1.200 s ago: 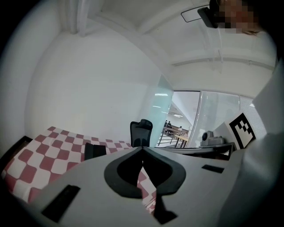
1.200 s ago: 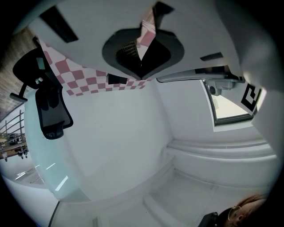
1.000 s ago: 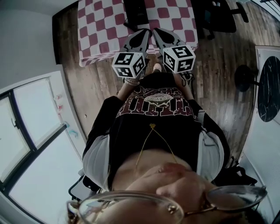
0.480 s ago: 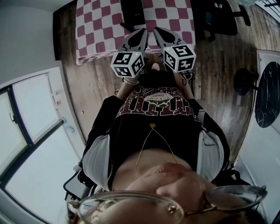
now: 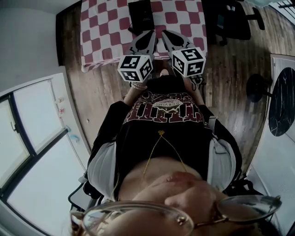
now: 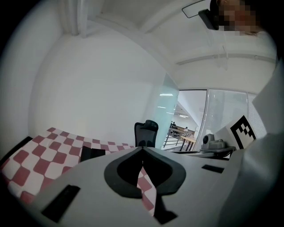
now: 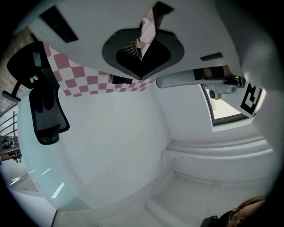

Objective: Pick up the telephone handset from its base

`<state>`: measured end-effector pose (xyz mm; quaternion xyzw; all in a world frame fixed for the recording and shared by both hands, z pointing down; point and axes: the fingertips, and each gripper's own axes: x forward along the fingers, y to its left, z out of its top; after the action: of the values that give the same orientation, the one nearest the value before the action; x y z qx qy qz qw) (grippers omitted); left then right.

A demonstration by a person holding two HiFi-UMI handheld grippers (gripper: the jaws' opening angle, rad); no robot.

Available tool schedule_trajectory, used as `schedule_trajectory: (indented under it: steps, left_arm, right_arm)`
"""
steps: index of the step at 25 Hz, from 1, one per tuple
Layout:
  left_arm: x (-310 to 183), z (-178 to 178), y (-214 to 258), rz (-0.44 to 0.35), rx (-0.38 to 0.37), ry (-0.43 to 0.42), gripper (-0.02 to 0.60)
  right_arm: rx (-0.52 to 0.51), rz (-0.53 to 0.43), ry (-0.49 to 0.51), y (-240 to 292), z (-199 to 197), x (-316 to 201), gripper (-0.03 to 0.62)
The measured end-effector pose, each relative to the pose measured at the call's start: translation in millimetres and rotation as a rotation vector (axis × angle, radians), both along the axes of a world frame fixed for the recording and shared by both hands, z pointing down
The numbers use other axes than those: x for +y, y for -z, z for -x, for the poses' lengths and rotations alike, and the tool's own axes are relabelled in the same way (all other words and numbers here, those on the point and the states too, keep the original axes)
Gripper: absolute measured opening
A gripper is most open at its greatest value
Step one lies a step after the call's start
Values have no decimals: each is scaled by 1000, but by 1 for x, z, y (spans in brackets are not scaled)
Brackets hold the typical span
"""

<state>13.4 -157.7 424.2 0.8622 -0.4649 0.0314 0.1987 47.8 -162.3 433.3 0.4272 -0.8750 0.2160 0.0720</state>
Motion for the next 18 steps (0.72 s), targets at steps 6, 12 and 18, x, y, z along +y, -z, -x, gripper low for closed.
schedule_trajectory:
  steps: [6,12,18]
  left_arm:
    - [-19,1,-2,9,-12,-30,9]
    - [-42,10,-5,20,-5,-51,9]
    - [-67,22,-8,34,11,-68,9]
  right_arm:
    - [1,14,-22,-2,3,-21,17]
    - [6,24,-35,-5,14,-44,17]
    - [16,34,-48,-8,27,-69,17]
